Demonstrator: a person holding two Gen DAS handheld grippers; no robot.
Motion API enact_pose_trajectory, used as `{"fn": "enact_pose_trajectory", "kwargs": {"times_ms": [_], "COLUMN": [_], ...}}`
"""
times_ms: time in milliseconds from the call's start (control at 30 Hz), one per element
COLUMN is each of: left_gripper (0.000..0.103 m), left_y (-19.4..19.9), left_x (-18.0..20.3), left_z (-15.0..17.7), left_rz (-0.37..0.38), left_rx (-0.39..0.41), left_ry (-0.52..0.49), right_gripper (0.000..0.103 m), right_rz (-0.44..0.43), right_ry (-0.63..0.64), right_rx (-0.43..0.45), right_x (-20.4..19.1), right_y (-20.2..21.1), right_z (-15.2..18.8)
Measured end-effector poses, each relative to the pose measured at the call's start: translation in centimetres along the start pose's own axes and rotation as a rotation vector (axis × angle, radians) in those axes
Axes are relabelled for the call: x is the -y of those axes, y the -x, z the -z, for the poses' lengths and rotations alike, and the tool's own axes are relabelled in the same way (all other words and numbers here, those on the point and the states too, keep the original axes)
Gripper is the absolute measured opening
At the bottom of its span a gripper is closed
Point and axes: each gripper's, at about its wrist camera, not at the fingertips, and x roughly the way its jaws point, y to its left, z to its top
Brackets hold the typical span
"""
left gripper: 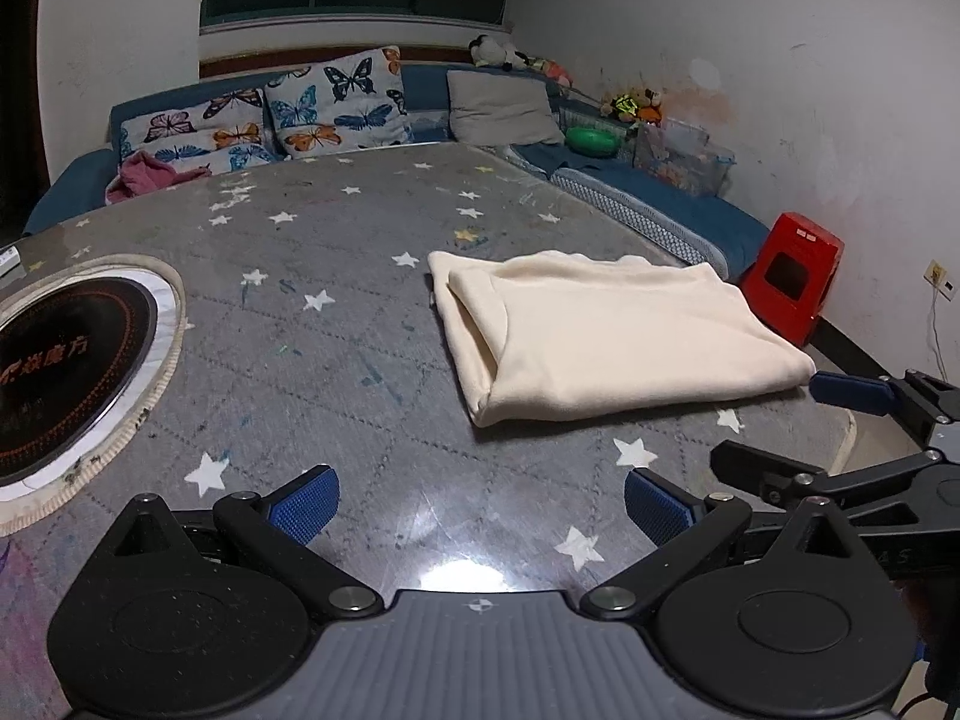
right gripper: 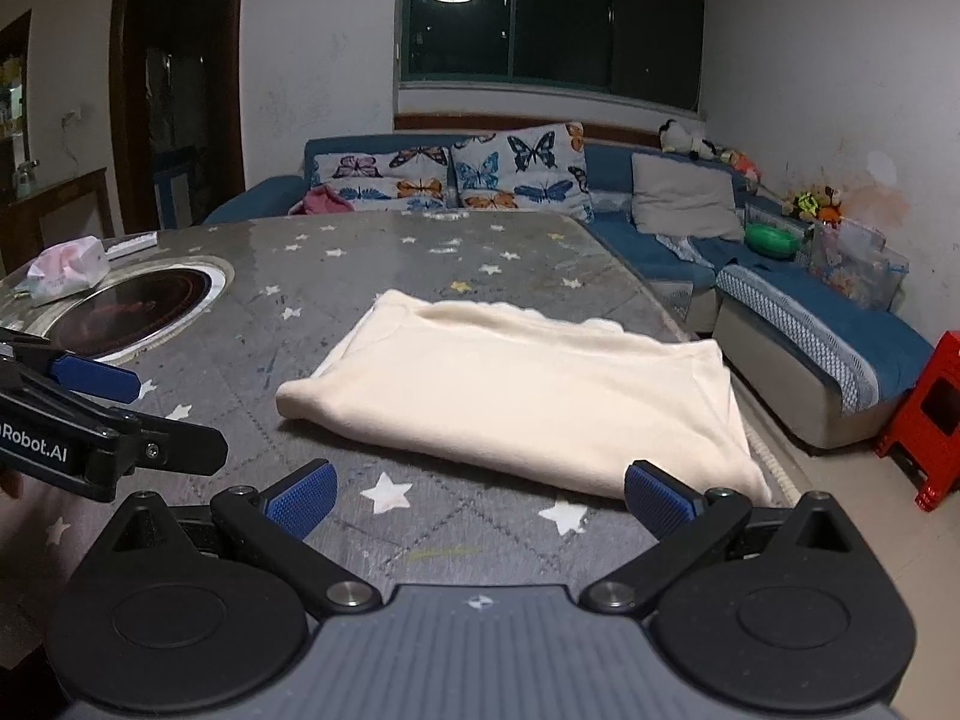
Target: Fold clothes
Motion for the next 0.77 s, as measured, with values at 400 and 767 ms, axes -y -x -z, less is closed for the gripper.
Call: {"fn": "enact_pose_trajectory", "kwargs": {"times_ms": [400,767], "left_gripper": [0.103,0.103], "left_y": [-0.2,-0.2], "left_x": [0.9,1.3], "left_z": [0.5,0.5], "left_rz": [-0.012,-0.017], "left_rx": [-0.017,-0.011], "left_ry": [-0.015,-0.020], "right_gripper": [0.103,0.103], "right_rz": [0.010,0.016], "right_ry": [-0.037,-0.061], "right_rx": [-0.027,-0.034], "right_x": [0.6,0.8], "right_y": [0.0,-0.1], "right_z": [1.0,1.4]}}
